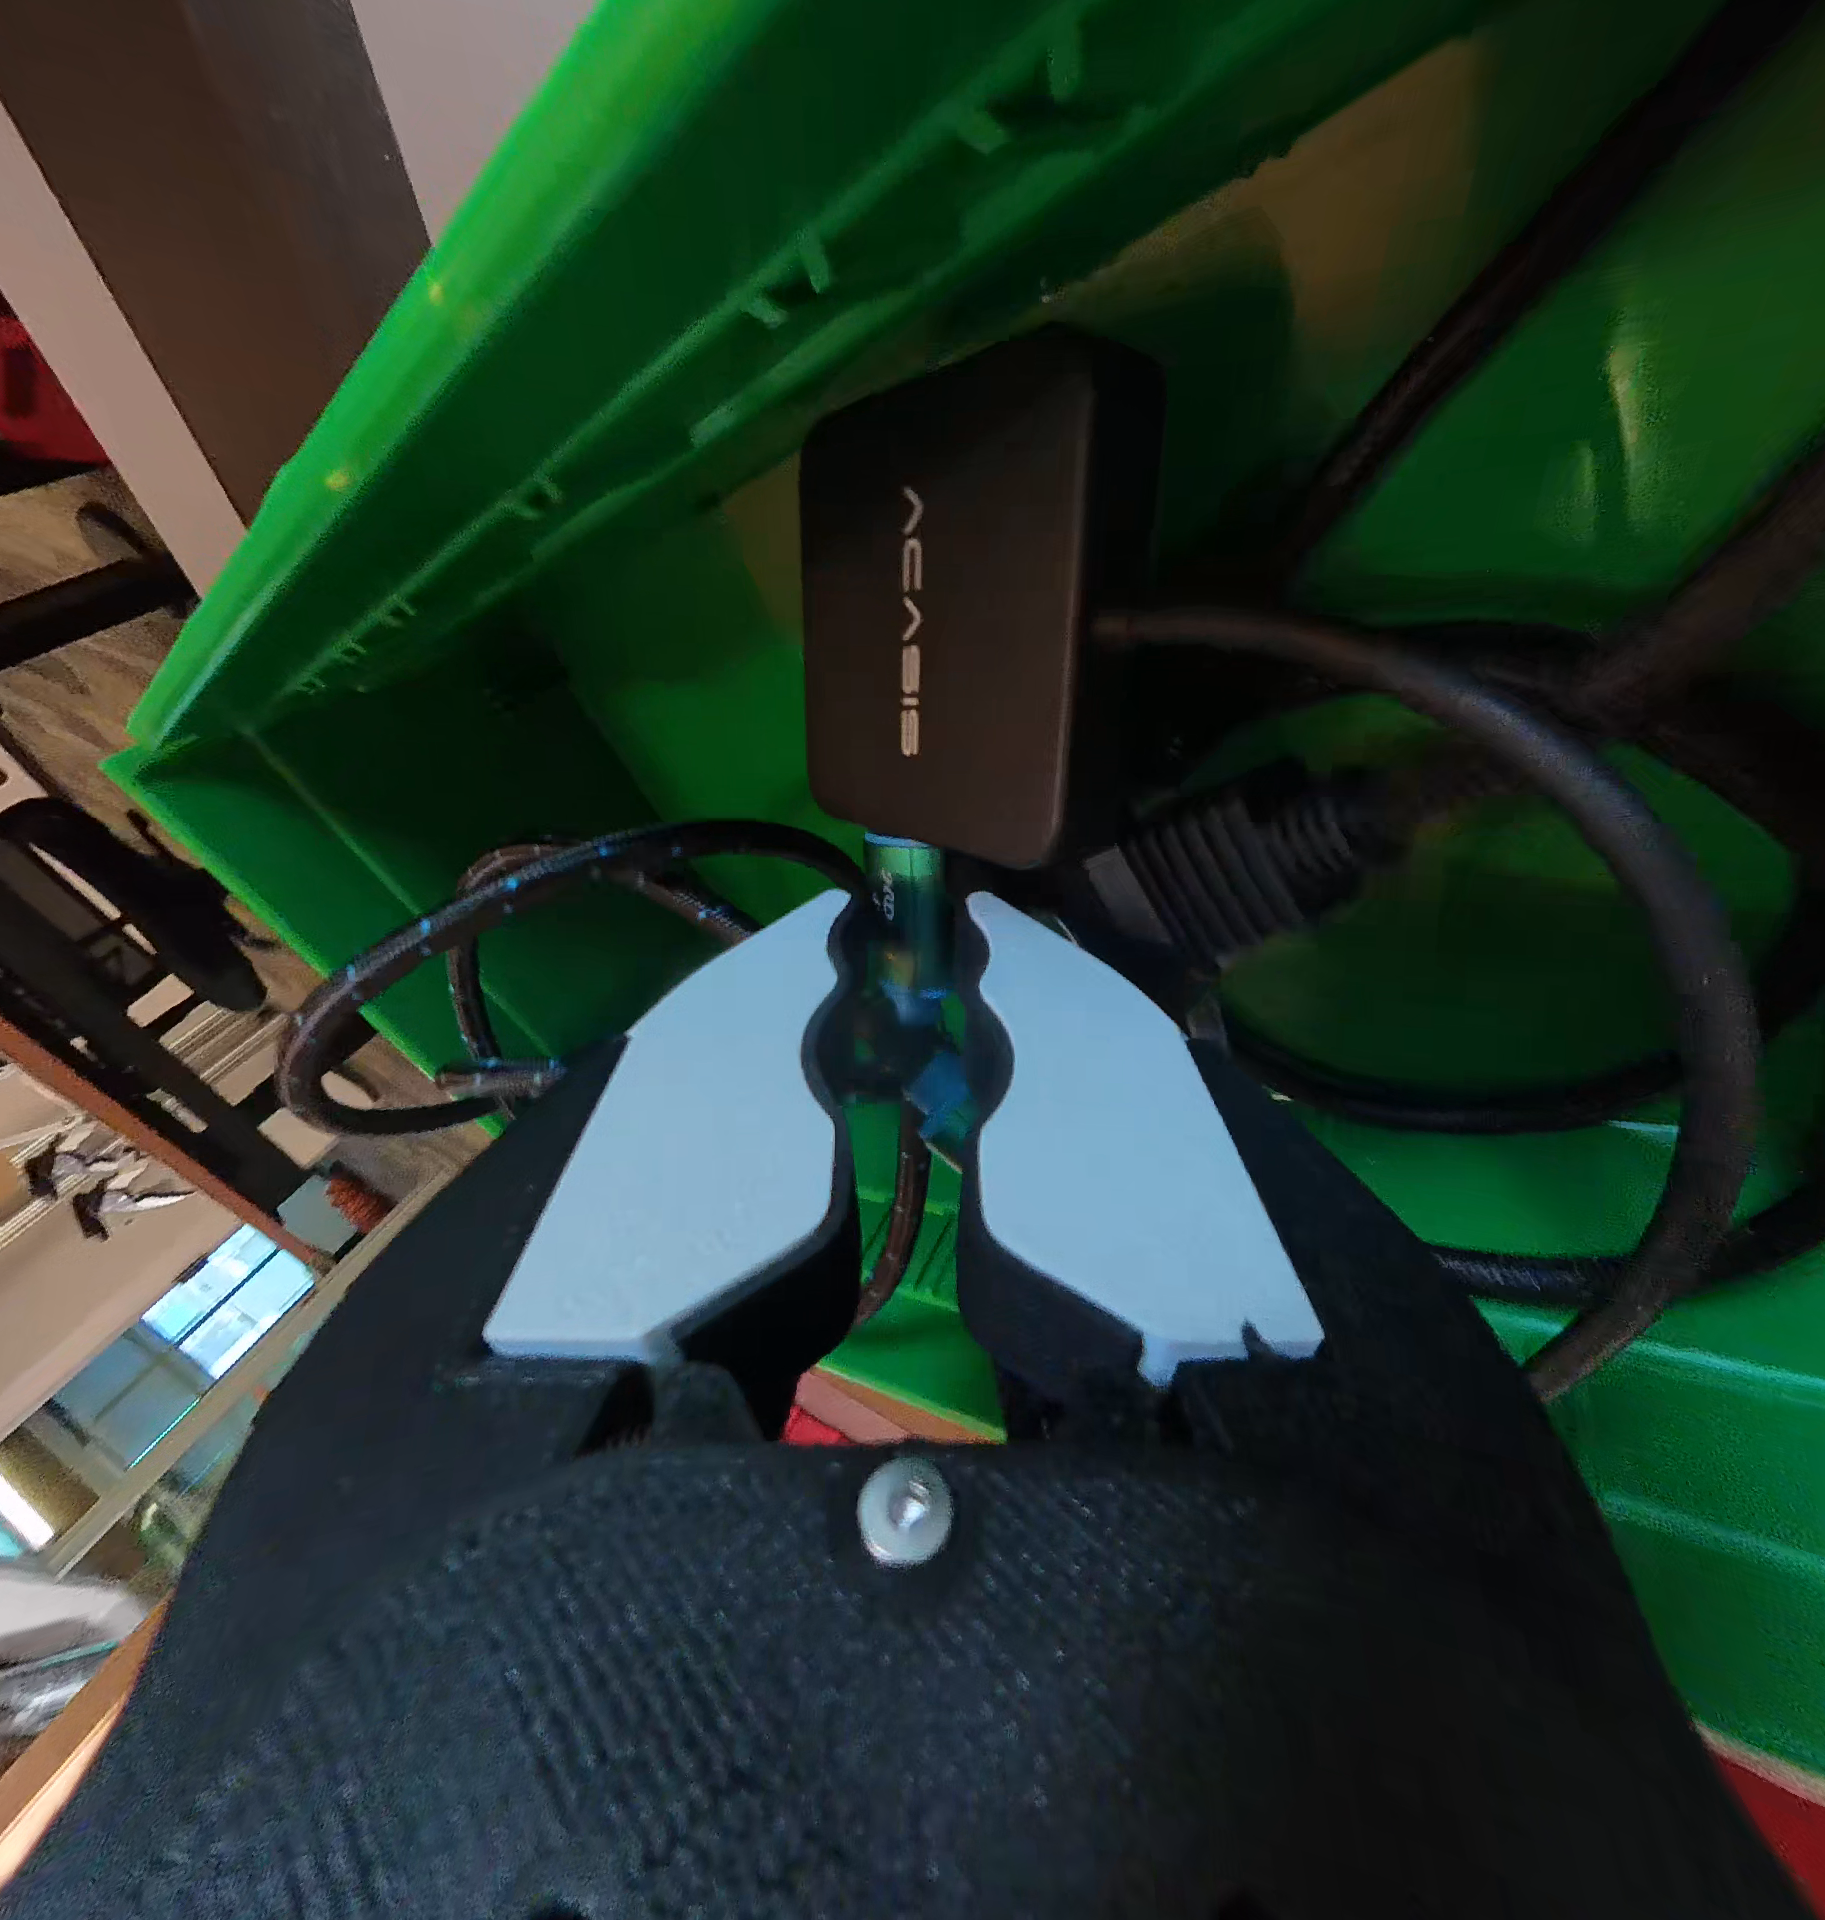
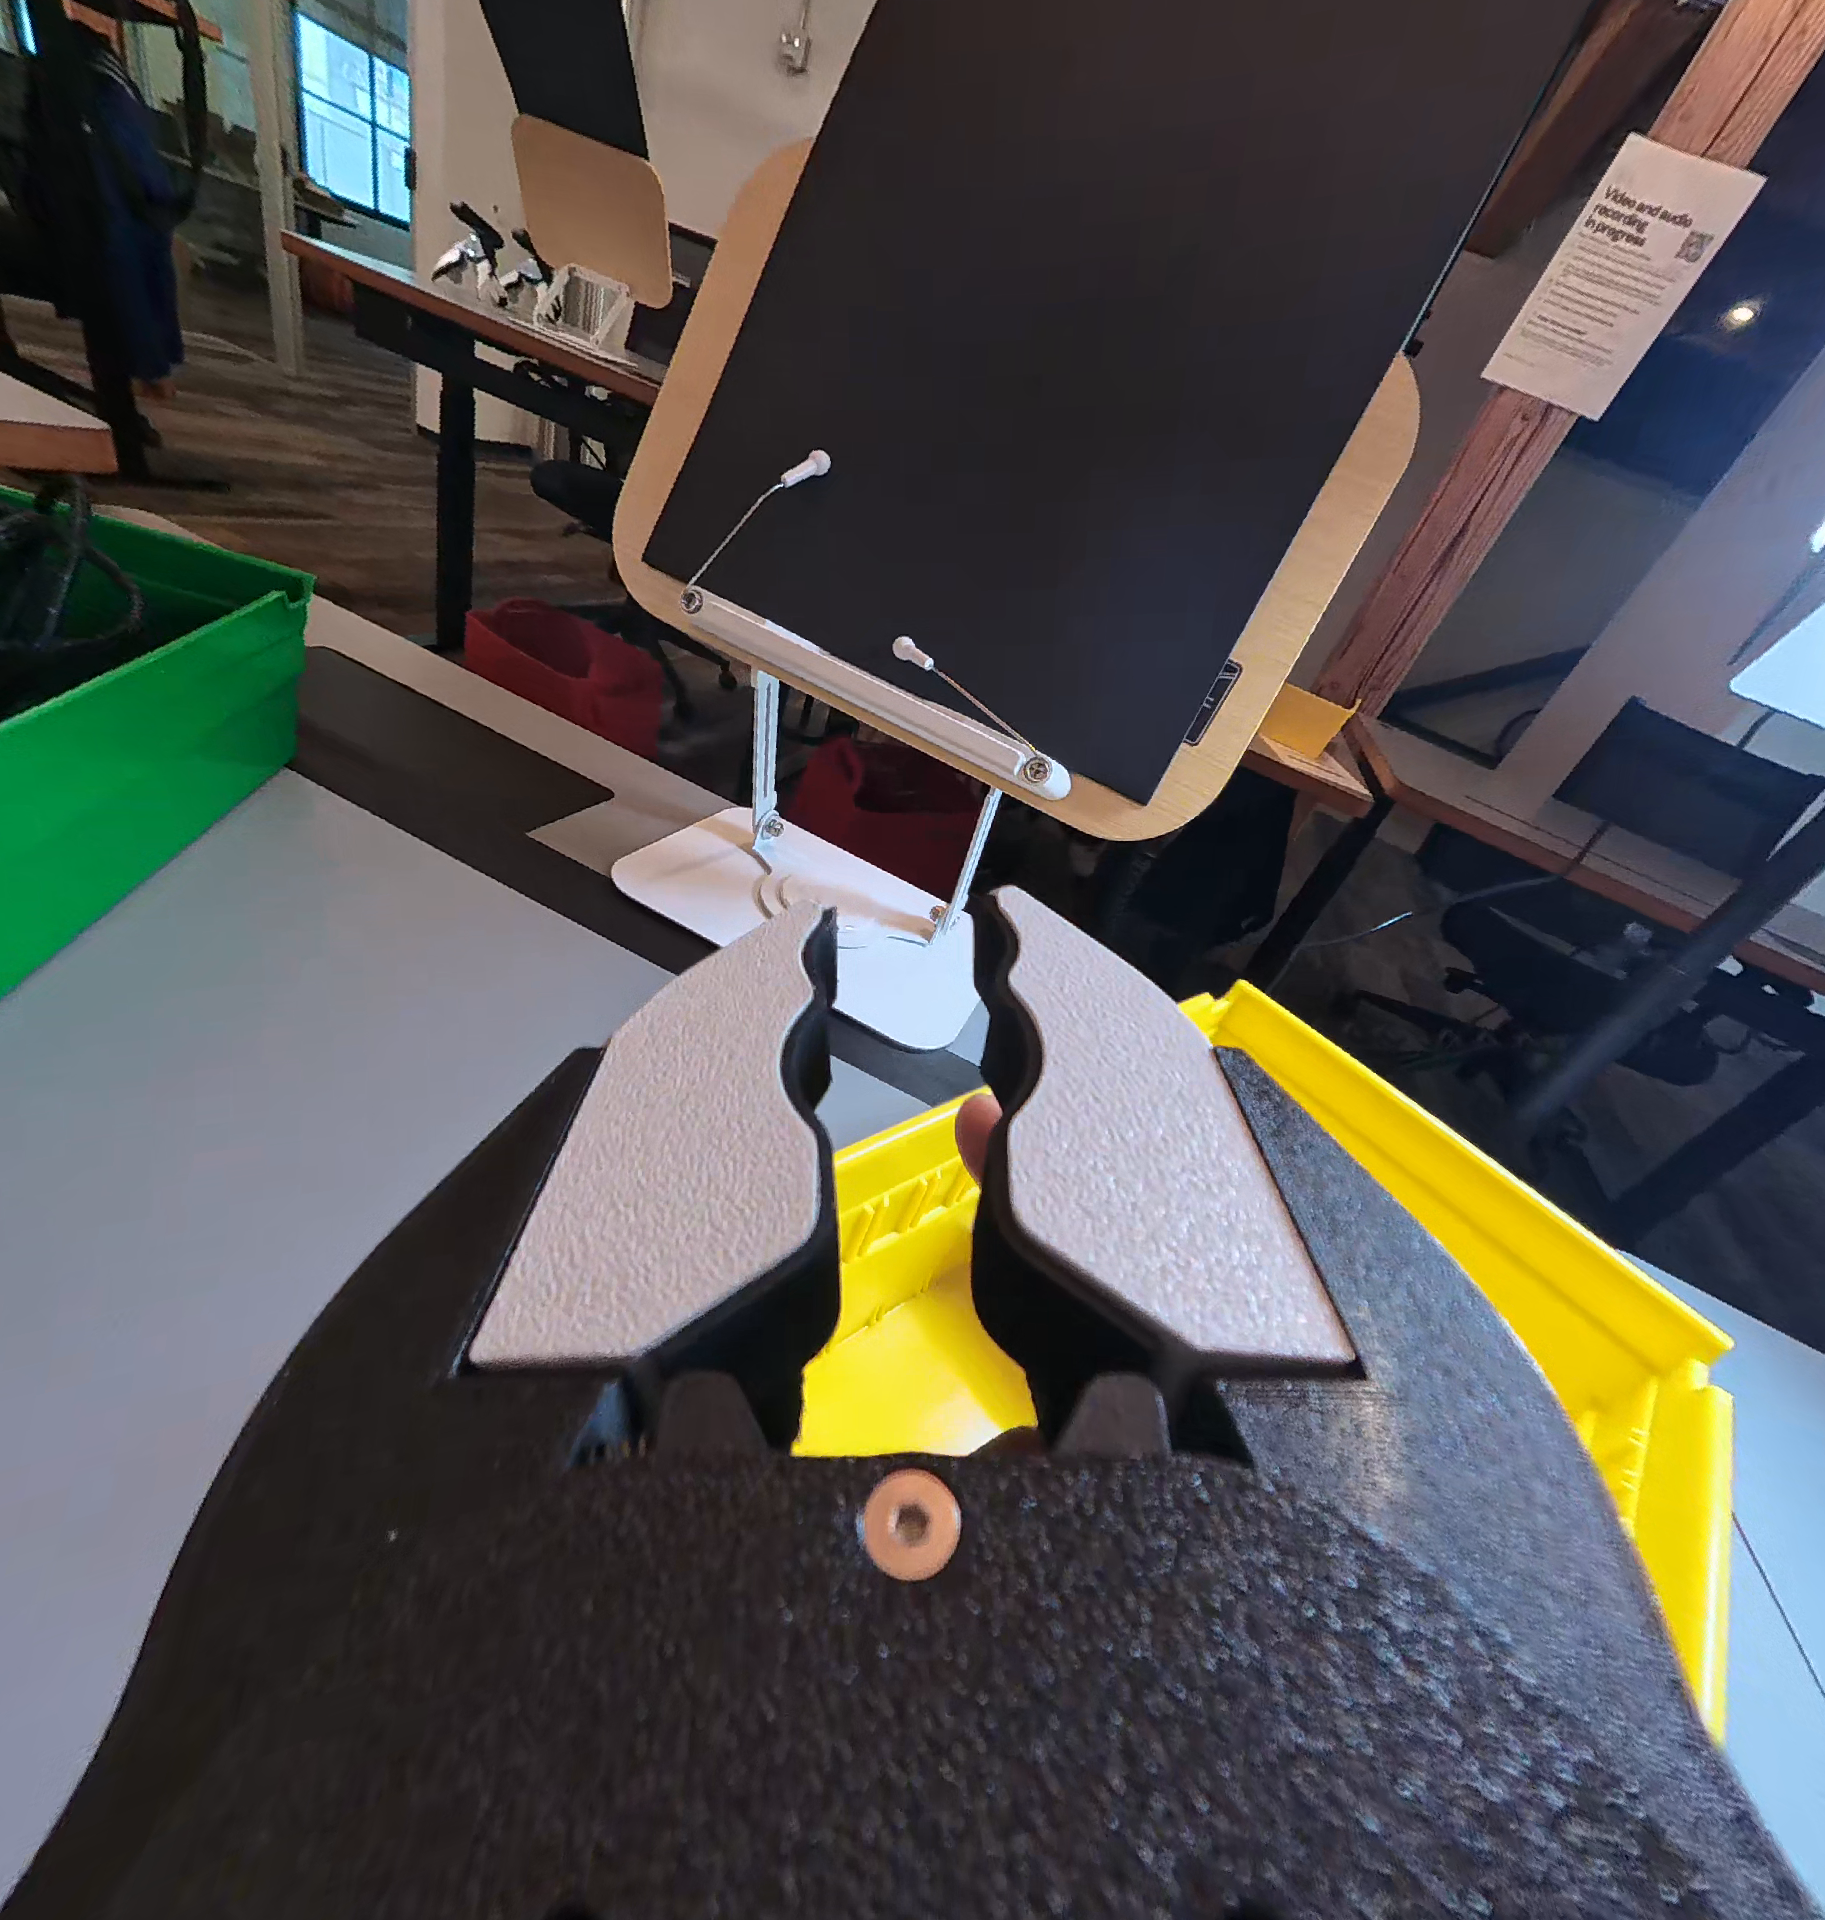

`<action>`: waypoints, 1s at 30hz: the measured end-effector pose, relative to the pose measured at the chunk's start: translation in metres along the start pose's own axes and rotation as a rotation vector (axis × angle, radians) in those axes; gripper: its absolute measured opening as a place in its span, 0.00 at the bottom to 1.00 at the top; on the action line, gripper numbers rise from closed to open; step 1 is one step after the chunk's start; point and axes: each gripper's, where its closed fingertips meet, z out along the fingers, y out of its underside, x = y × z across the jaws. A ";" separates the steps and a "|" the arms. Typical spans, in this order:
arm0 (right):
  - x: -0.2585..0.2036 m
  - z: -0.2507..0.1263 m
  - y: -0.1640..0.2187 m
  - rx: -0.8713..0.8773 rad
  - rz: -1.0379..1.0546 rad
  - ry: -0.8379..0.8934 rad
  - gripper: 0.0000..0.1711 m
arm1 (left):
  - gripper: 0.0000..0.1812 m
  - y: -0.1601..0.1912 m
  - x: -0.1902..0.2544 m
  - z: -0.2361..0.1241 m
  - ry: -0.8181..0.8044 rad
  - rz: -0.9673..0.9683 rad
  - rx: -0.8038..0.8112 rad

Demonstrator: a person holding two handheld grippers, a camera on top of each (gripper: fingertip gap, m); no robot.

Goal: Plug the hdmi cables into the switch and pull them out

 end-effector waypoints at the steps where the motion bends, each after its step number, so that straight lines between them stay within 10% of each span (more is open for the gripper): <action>1: 0.002 -0.001 0.000 0.001 0.004 0.001 0.15 | 0.09 0.001 0.001 -0.007 0.006 -0.011 0.031; 16: -0.051 -0.024 -0.076 0.141 0.016 -0.240 0.14 | 0.08 -0.024 -0.054 -0.230 -0.088 -0.570 1.181; 22: -0.090 -0.053 -0.116 0.223 -0.208 -0.421 0.25 | 0.08 -0.107 -0.028 -0.267 -0.174 -0.465 1.191; 30: -0.097 -0.054 -0.059 0.080 -0.697 -0.366 0.34 | 0.07 -0.227 0.033 -0.222 -0.094 -0.202 0.971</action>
